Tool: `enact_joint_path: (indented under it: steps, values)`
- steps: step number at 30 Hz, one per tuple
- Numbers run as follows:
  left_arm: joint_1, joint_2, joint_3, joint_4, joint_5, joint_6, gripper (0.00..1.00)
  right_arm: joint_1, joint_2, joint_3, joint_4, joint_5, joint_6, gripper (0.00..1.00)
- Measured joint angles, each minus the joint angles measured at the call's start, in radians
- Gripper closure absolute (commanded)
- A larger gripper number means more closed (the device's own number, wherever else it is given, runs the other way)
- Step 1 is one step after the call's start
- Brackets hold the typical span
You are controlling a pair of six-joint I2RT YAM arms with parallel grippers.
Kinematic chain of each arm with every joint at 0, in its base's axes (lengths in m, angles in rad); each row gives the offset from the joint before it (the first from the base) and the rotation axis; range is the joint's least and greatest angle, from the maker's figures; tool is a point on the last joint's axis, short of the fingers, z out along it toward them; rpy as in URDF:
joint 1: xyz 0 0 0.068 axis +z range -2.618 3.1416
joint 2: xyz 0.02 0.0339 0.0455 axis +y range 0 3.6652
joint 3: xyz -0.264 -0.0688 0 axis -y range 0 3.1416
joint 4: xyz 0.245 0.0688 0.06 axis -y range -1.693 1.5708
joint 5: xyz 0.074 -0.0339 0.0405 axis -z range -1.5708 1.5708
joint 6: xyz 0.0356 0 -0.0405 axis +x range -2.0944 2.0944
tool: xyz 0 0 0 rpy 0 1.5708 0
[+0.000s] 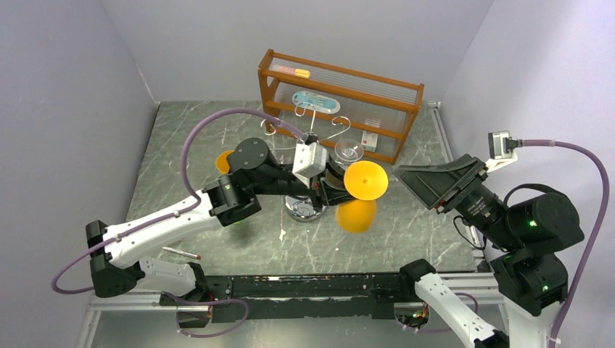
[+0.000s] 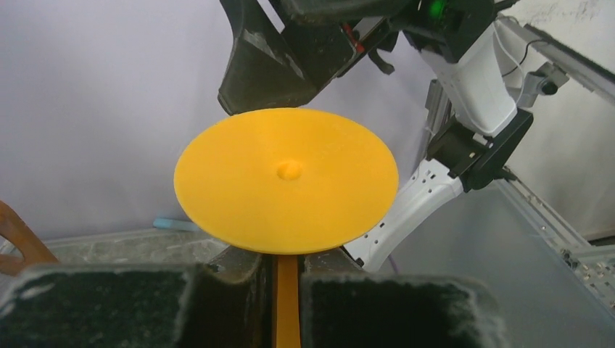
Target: Place the wine glass upside down on the wine glass rack
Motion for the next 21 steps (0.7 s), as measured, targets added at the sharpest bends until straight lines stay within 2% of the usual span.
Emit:
enact_joint_path:
  steps: [6,13,16,21]
  values:
    - [-0.002,0.059,0.01,-0.023,0.019,0.023,0.95,0.0,0.04,0.0,-0.018,-0.081,-0.006,0.37]
    - [-0.002,0.061,0.011,-0.02,0.02,0.035,0.95,0.001,0.084,0.003,-0.126,-0.094,-0.015,0.4]
    - [-0.002,0.061,0.011,-0.02,0.02,0.039,0.95,0.001,0.082,0.003,-0.169,-0.066,-0.019,0.46]
    - [-0.002,0.061,0.011,-0.021,0.018,0.046,0.95,0.001,0.053,-0.003,-0.153,-0.076,0.001,0.65]
